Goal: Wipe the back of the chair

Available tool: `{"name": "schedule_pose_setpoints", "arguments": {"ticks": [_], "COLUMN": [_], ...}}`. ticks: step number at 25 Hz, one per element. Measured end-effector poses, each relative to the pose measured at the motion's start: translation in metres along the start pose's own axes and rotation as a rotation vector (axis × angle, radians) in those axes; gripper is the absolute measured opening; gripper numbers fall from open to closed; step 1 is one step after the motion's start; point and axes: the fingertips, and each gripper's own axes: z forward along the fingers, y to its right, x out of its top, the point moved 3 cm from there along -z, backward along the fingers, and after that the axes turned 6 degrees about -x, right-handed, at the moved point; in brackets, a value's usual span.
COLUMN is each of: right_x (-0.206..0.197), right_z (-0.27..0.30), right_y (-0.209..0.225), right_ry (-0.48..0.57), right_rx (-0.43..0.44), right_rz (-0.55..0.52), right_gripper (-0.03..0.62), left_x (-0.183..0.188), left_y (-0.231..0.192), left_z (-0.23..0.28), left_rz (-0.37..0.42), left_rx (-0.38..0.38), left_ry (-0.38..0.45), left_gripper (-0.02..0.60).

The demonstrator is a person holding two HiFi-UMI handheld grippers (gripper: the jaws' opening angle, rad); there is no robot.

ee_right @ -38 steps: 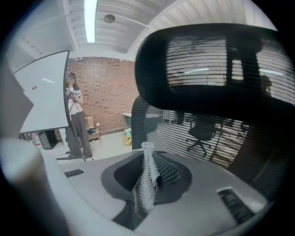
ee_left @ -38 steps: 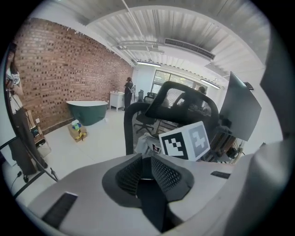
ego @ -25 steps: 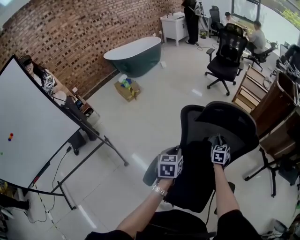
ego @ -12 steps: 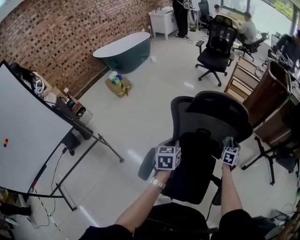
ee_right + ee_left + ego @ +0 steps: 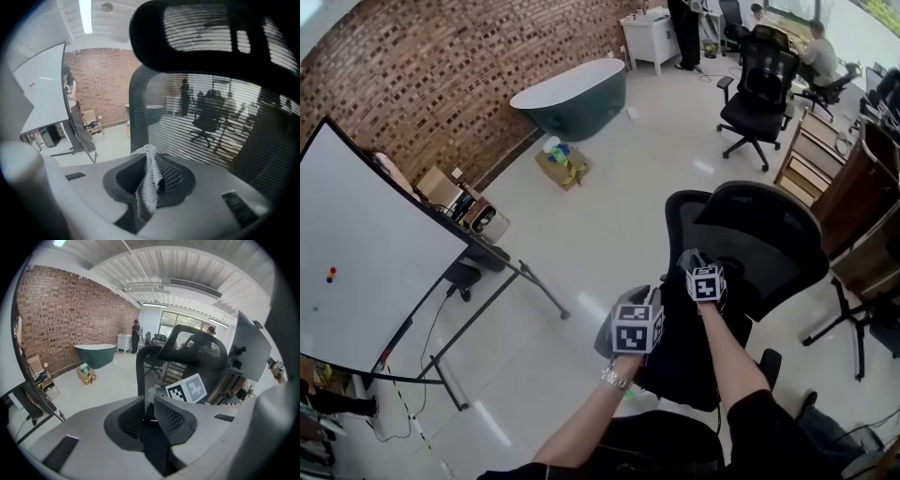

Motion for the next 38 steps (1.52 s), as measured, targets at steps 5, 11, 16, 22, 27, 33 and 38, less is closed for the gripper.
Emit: {"name": "schedule_pose_setpoints", "arguments": {"ticks": [5, 11, 16, 22, 27, 33, 38], "right_x": [-0.003, -0.033, -0.088, -0.153, -0.121, -0.059, -0.061], "right_z": [0.016, -0.021, -0.078, -0.135, -0.098, -0.021, 0.029], "right_y": [0.019, 0.087, 0.188, 0.268, 0.170, 0.024, -0.006], "right_ry": [-0.051, -0.066, -0.129, -0.240, -0.149, -0.066, -0.181], "right_rx": [-0.047, -0.148, -0.334, -0.541, -0.308, 0.007, 0.055], "right_rz": [-0.020, 0.037, 0.105, 0.259, 0.163, 0.089, 0.048], "right_gripper": [0.060, 0.060, 0.060, 0.060, 0.060, 0.060, 0.060], "left_x": [-0.015, -0.015, -0.006, -0.011, -0.016, -0.021, -0.019], "left_y": [-0.020, -0.014, 0.015, 0.032, 0.017, 0.011, -0.005], "left_z": [-0.005, 0.016, 0.034, 0.041, 0.035, 0.028, 0.014], "left_rz": [-0.039, -0.035, -0.026, -0.034, -0.049, -0.051, -0.055], "left_rx": [0.042, -0.009, -0.082, -0.111, -0.068, -0.029, 0.027], "left_ry": [-0.015, -0.034, -0.022, -0.029, -0.031, -0.038, -0.022], "left_gripper": [0.067, 0.066, 0.067, 0.067, 0.066, 0.066, 0.066]}}
